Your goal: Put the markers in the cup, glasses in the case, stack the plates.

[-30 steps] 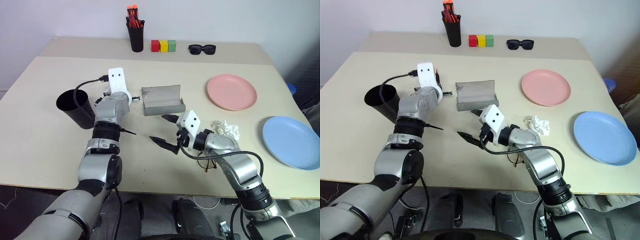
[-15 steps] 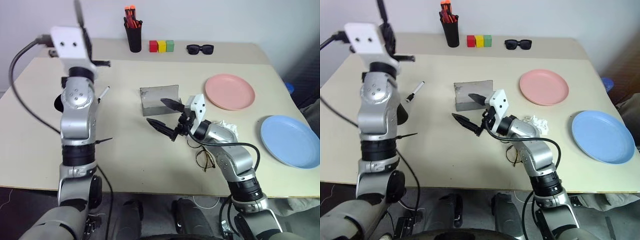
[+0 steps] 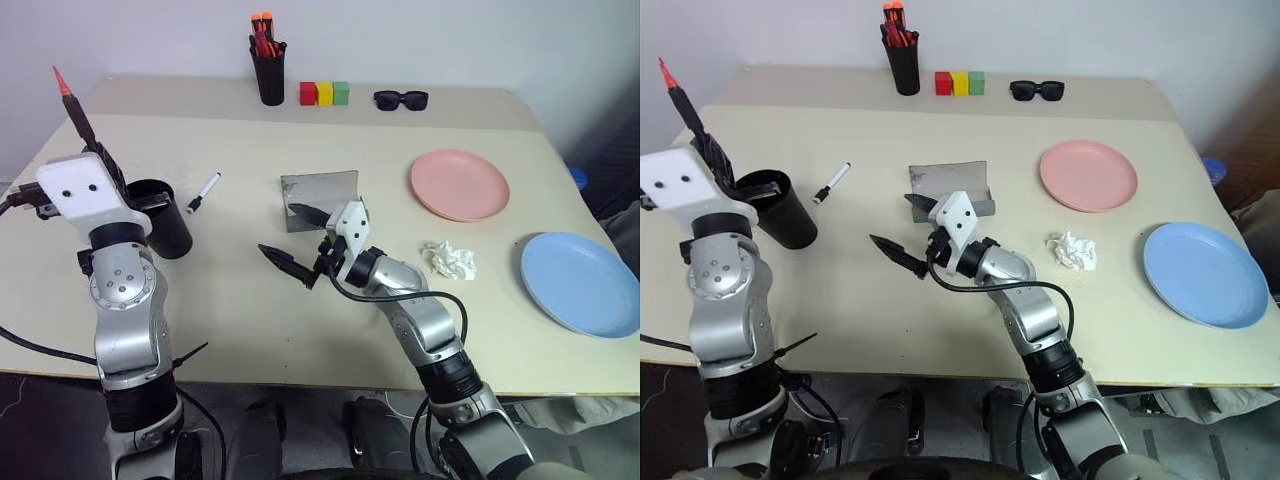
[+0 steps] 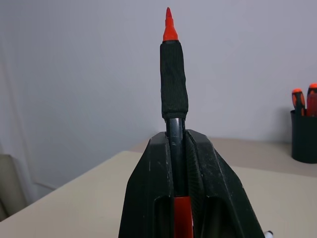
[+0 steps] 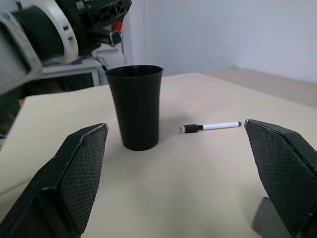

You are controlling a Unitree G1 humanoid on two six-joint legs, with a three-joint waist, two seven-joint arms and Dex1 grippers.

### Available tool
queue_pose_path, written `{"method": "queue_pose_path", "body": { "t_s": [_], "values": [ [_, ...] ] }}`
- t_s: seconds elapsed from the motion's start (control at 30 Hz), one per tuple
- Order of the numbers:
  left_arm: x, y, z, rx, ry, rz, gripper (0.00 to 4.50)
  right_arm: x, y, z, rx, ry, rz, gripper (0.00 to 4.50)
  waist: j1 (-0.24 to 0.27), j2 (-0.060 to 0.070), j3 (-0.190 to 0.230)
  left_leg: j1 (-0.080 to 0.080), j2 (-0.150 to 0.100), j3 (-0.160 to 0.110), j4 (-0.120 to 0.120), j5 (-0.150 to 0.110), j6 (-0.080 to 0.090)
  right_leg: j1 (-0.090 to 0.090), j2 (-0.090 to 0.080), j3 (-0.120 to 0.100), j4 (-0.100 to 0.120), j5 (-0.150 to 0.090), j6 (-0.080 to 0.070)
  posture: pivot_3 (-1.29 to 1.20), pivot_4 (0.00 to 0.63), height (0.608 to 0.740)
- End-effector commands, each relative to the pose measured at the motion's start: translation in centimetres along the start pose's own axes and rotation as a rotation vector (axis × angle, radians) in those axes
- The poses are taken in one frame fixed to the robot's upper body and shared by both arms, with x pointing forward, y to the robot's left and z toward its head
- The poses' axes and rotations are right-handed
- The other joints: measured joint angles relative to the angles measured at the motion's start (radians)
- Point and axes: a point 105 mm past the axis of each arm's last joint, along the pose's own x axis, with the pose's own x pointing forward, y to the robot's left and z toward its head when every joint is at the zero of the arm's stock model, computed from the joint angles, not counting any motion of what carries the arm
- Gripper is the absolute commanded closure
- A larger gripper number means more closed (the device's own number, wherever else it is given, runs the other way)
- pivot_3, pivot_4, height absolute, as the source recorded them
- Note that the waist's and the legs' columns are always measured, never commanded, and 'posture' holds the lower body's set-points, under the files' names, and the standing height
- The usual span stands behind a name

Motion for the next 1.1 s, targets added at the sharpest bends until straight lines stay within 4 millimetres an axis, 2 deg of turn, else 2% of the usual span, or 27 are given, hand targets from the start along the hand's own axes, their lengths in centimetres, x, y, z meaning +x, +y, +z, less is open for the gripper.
{"method": "queue_pose_path", "body": {
  "t_s": [0.03,0.27,0.67,0.73,0.8,0.87,1.03,1.1],
  "values": [
    [-0.2,0.1,0.8,0.007,-0.062,0.012,4.47,0.3,0.2,1.2,-0.012,-0.067,0.015,0.0,0.0,0.0,0.0,0.0,0.0,0.0,0.0,0.0,0.0,0.0,0.0,0.0,0.0,0.0,0.0,0.0,0.15,0.732],
    [-0.4,0.3,-0.5,0.007,-0.087,0.027,4.47,0.4,0.5,1.0,0.064,-0.085,0.014,0.0,0.0,0.0,0.0,0.0,0.0,0.0,0.0,0.0,0.0,0.0,0.0,0.0,0.0,0.0,0.0,0.0,0.15,0.732],
    [0.2,0.1,-2.9,-0.037,-0.085,0.026,4.47,0.5,0.3,1.2,0.065,-0.089,0.014,0.0,0.0,0.0,0.0,0.0,0.0,0.0,0.0,0.0,0.0,0.0,0.0,0.0,0.0,0.0,0.0,0.0,0.15,0.732],
    [0.3,0.1,-3.0,-0.04,-0.085,0.033,3.57,0.6,0.3,1.2,0.064,-0.091,0.015,0.0,0.0,0.0,0.0,0.0,0.0,0.0,0.0,0.0,0.0,0.0,0.0,0.0,0.0,0.0,0.0,0.0,0.15,0.732],
    [0.2,0.2,-3.1,-0.034,-0.085,0.047,2.93,0.6,0.3,1.2,0.063,-0.091,0.016,0.0,0.0,0.0,0.0,0.0,0.0,0.0,0.0,0.0,0.0,0.0,0.0,0.0,0.0,0.0,0.0,0.0,0.15,0.732],
    [0.2,0.3,-3.2,-0.045,-0.08,0.059,1.9,0.5,0.3,1.2,0.062,-0.092,0.017,0.0,0.0,0.0,0.0,0.0,0.0,0.0,0.0,0.0,0.0,0.0,0.0,0.0,0.0,0.0,0.0,0.0,0.15,0.732],
    [0.1,0.3,-2.9,-0.072,-0.088,0.062,1.9,0.5,0.3,1.2,0.064,-0.09,0.02,0.0,0.0,0.0,0.0,0.0,0.0,0.0,0.0,0.0,0.0,0.0,0.0,0.0,0.0,0.0,0.0,0.0,0.15,0.732],
    [0.3,0.1,-2.3,-0.094,-0.111,0.051,1.9,0.5,0.2,1.2,0.066,-0.089,0.019,0.0,0.0,0.0,0.0,0.0,0.0,0.0,0.0,0.0,0.0,0.0,0.0,0.0,0.0,0.0,0.0,0.0,0.15,0.732]
  ]
}}
